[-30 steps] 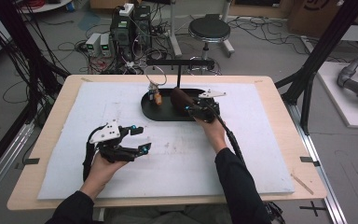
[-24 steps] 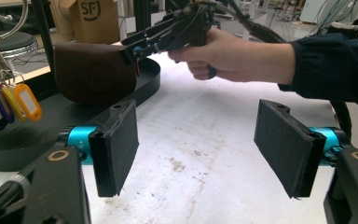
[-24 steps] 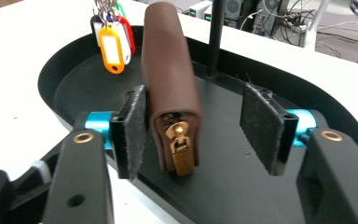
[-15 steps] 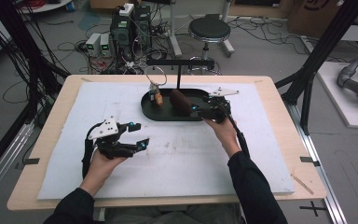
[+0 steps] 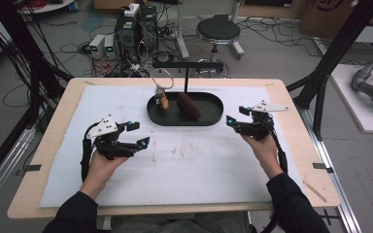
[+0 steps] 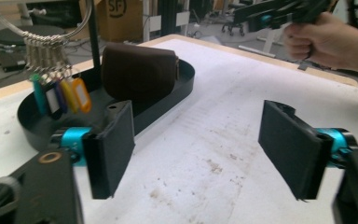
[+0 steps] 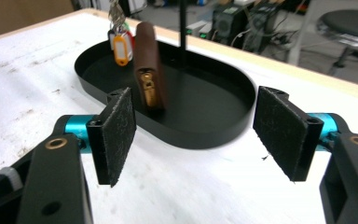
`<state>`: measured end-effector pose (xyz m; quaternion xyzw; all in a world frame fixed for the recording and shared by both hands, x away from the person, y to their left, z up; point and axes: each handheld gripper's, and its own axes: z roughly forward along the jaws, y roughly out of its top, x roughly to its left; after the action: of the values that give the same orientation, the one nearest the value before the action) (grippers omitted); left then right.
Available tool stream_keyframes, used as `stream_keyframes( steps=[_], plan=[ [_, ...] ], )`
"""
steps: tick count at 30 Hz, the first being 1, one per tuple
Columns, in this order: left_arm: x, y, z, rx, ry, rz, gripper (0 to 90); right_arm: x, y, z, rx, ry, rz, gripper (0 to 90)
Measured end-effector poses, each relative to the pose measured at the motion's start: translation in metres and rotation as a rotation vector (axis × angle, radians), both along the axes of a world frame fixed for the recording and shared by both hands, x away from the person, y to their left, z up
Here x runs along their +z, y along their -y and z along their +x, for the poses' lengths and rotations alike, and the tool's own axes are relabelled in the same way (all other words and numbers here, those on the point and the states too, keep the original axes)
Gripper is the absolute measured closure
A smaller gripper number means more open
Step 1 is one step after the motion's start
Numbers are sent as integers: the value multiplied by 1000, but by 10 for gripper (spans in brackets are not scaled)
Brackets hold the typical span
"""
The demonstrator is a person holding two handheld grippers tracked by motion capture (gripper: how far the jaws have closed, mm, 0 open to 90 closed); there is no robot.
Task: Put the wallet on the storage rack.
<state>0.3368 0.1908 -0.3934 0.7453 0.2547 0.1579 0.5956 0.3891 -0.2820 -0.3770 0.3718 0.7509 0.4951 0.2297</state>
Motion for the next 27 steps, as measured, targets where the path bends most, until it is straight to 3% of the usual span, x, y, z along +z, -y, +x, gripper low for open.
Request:
stream_keyframes(
  steps=[5,11,16,27],
  plan=[
    [1,-8,-2,45,15,28,240,2,28,-22,-46,25,17,278],
    [-1,-20,-4,103,29,43,240,-10,53,-39,-78,24,44,270],
    [-3,-29,-7,130,42,57,240,-15,59,-38,-78,-3,49,268],
    [-8,-45,-6,170,29,46,240,-20,60,-32,-84,-25,32,268]
  ],
)
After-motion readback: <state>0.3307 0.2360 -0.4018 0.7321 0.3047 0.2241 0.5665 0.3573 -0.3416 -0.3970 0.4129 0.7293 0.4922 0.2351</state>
